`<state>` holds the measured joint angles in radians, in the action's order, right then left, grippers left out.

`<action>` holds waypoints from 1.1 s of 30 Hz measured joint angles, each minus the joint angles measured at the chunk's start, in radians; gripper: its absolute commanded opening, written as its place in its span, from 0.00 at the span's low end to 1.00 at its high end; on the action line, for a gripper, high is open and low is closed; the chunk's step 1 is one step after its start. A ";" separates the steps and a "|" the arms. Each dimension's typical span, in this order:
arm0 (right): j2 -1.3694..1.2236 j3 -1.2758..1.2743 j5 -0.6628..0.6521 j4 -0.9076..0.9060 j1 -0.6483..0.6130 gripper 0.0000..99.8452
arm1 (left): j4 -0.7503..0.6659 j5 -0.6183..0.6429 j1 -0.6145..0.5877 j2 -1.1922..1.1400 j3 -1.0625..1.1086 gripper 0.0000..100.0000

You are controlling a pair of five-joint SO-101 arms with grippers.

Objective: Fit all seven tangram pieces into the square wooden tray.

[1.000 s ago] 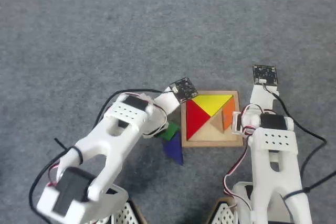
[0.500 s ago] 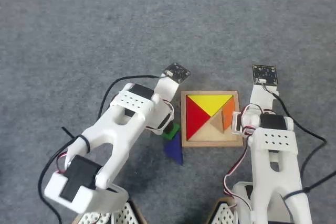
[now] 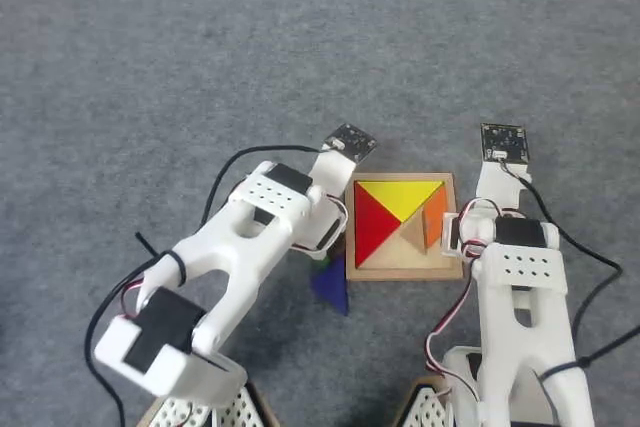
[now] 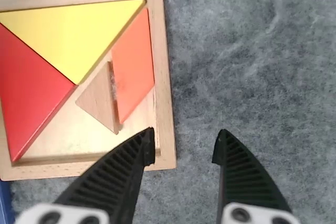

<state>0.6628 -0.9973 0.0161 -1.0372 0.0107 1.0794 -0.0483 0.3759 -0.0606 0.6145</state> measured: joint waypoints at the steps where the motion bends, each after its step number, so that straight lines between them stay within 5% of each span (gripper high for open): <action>1: 0.000 0.000 0.000 0.000 0.000 0.18 | 0.000 0.000 -0.006 -0.008 -0.011 0.21; 13: 0.000 0.000 0.000 0.000 0.000 0.18 | -0.005 -0.035 -0.140 -0.077 -0.034 0.21; 27: 0.000 0.000 0.000 0.000 0.000 0.18 | 0.002 -0.046 -0.120 -0.077 -0.037 0.12; 33: 0.000 0.000 0.000 0.000 0.092 0.18 | 0.006 -0.046 -0.110 -0.075 -0.037 0.06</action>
<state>0.6628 -0.9973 0.0161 -1.0372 0.1028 1.0856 -0.0944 0.2654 -0.1358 0.5777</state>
